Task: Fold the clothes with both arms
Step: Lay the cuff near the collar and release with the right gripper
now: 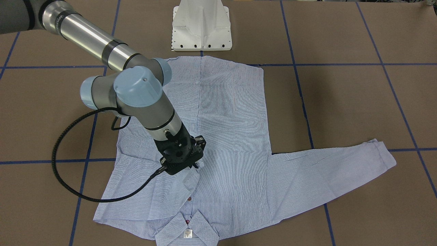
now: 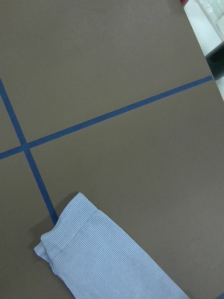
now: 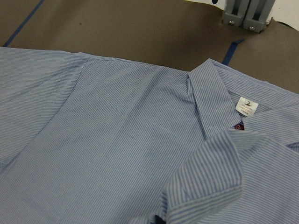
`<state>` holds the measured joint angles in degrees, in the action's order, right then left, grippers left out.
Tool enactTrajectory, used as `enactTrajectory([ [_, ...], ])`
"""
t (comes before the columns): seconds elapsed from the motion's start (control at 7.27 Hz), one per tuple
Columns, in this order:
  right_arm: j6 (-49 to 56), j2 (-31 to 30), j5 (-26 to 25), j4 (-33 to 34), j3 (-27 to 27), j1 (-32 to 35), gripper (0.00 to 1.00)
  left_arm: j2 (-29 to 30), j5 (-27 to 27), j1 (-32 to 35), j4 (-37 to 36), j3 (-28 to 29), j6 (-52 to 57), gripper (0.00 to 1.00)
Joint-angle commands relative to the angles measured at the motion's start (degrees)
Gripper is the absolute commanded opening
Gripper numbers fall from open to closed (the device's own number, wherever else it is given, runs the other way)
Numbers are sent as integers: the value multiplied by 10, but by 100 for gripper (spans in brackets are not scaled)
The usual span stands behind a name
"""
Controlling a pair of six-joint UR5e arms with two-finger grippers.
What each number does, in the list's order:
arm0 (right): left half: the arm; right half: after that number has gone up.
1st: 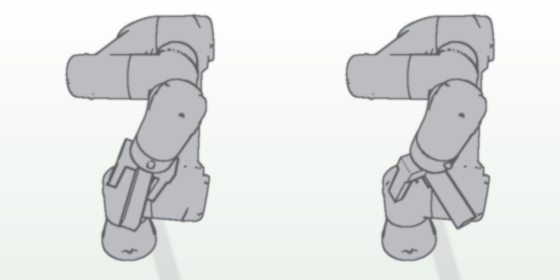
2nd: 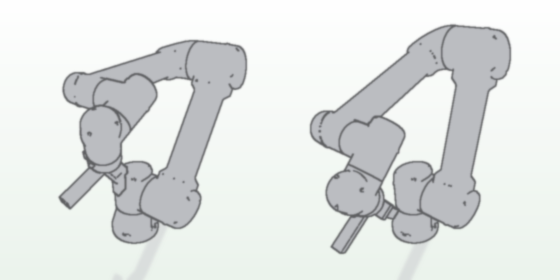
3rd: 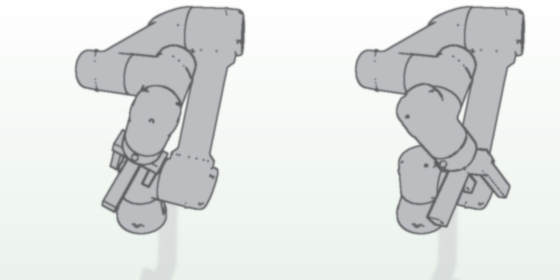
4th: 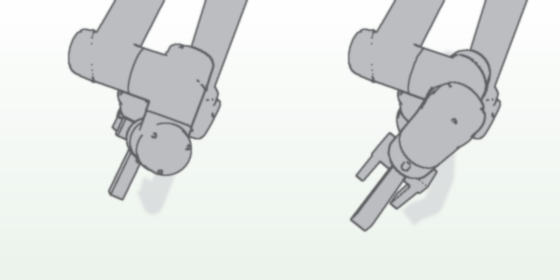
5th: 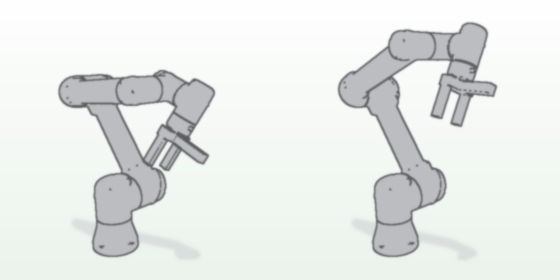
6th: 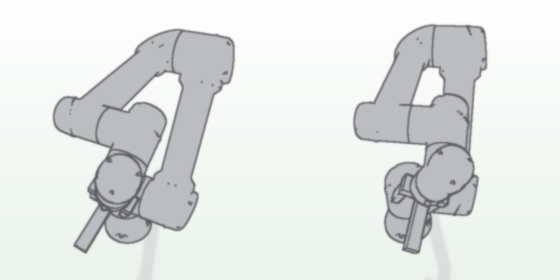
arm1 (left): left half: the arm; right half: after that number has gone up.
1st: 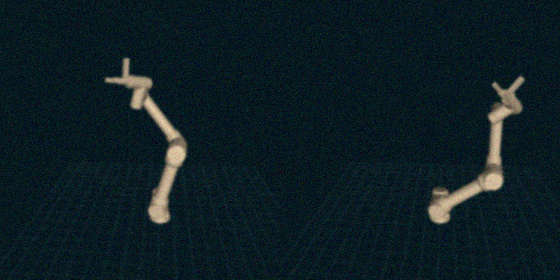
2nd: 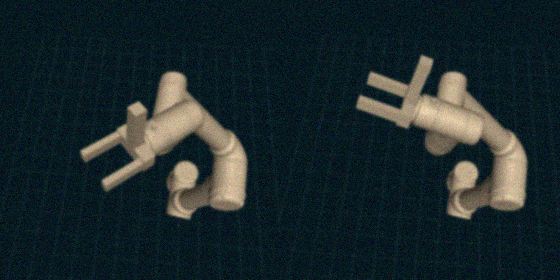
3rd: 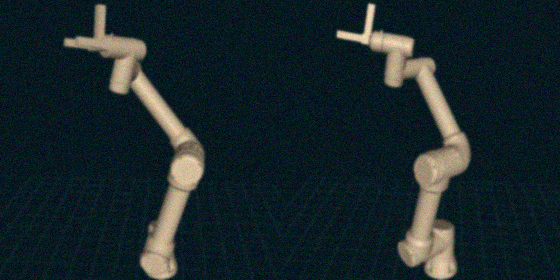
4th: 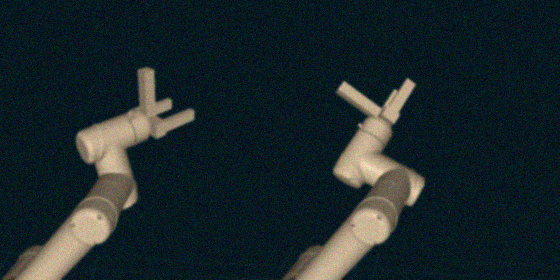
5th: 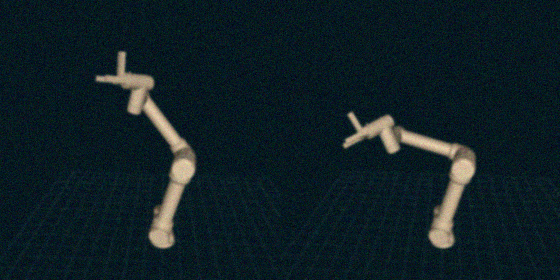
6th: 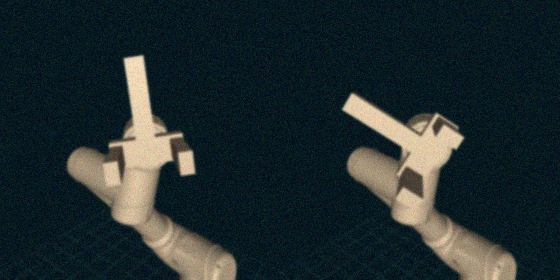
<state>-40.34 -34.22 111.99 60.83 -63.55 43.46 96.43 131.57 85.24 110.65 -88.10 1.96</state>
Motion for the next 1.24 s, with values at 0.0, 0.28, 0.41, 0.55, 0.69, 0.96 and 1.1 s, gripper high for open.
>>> enactTrajectory([
  [0.0,0,37,-59,-19,82,-28,0,3,-1,-2,0,3,-4,100],
  [0.28,-1,54,-129,-73,120,-56,99,5,0,-2,0,1,-14,100],
  [0.41,-2,79,-156,-72,136,-67,100,5,0,-2,0,1,-14,100],
  [0.55,-10,93,-158,-72,146,-67,100,4,0,-2,0,1,-17,100],
  [0.69,-23,98,-158,-72,146,-66,99,4,0,-3,0,1,-18,100],
  [0.96,-33,93,-167,-70,146,-65,99,3,0,-3,0,1,-18,100],
  [1.1,-65,84,-165,-69,136,-52,99,4,0,-6,0,1,-20,100],
])
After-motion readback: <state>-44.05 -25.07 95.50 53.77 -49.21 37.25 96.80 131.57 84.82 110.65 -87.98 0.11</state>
